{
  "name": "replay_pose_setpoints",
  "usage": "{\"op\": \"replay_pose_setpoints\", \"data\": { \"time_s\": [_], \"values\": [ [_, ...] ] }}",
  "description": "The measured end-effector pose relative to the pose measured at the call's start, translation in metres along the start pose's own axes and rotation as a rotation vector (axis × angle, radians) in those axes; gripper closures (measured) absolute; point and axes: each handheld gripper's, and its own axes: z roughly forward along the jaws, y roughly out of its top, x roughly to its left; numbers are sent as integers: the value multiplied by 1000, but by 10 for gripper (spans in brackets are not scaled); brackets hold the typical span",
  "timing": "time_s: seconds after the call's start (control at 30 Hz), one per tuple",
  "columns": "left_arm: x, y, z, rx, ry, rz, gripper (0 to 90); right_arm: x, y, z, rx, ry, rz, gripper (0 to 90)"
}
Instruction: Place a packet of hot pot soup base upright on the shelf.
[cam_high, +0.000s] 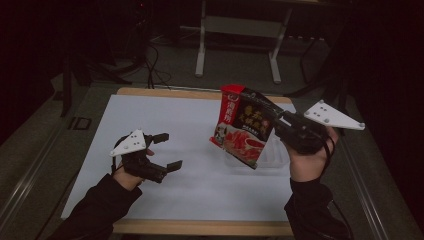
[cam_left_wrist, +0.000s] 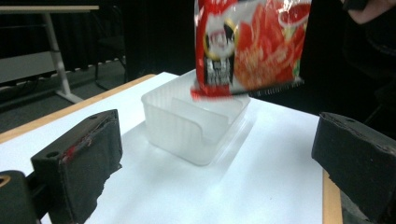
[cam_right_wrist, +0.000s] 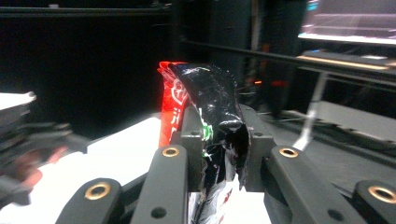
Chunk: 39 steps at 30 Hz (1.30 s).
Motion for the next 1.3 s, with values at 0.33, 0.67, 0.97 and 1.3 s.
{"op": "replay_pose_setpoints", "data": {
  "time_s": [0.33, 0.67, 0.97, 1.3],
  "values": [
    [-4, -21, -3, -14, 8, 4, 23, -25, -3, -12, -26, -204, 14, 760],
    [-2, -41, -8, -13, 20, -59, 10, -52, -22, -17, 13, -323, 32, 758],
    [-7, -57, -5, 39, 71, -15, 11, -73, -39, -20, 40, -413, 48, 758],
    [-6, -58, -6, 19, 59, -13, 10, -95, -55, -19, 74, -505, 55, 758]
  ]
}}
